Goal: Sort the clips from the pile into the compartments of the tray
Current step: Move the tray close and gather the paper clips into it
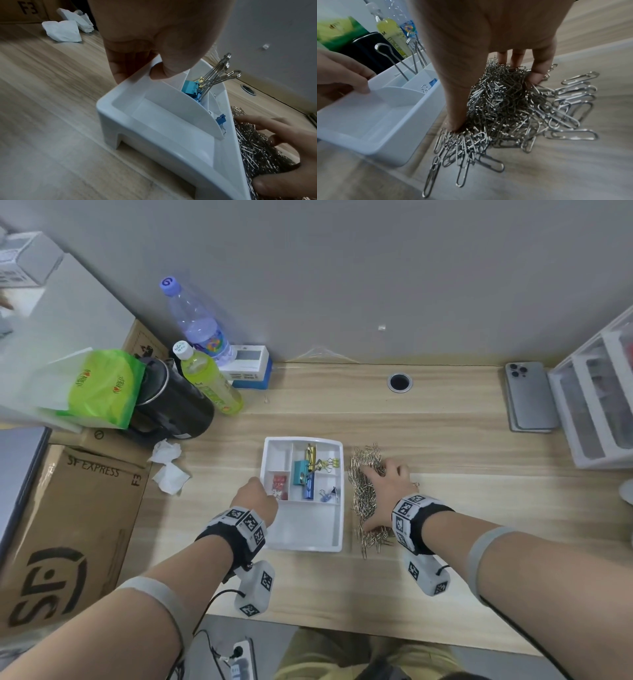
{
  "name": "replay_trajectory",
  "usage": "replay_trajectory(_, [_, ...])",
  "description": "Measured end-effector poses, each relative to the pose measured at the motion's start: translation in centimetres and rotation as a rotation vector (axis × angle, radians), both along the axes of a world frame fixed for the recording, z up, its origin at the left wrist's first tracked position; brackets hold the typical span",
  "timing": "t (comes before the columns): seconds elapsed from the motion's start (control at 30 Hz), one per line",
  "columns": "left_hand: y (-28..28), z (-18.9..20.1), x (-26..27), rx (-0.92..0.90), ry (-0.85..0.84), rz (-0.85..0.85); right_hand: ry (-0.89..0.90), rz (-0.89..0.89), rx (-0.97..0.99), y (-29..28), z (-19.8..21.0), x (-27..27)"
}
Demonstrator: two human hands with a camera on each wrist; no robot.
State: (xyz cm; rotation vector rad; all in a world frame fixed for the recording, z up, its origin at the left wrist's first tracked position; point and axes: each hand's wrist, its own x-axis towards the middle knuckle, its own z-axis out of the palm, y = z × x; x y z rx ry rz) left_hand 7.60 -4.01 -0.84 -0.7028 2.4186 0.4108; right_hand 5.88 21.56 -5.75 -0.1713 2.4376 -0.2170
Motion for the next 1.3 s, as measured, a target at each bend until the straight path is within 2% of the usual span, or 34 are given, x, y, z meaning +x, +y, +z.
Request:
replay_trajectory(0.5, [-0.3,-0.7,0.0,0.074,0.036,-0.023,0.012,-0.065,-0.219,0.2,0.1,-0.3])
replay_trajectory(0.77, [-0.3,-0.5,-0.1,0.127,0.035,-0.033,-0.076,-0.042,-0.180,0.8,1.9,-2.2])
replay_trajectory(0.97, [-0.1,-0.2,-0.7,0.108,-0.043,-0.032,-0.030,-0.029,-0.252,1.3,3.1,-2.1])
replay_trajectory(1.3, [-0.6,-0.5,-0.2,0.106,-0.096,-0.049,-0.132,0.003,-0.467,-3.7,4.0,-0.9])
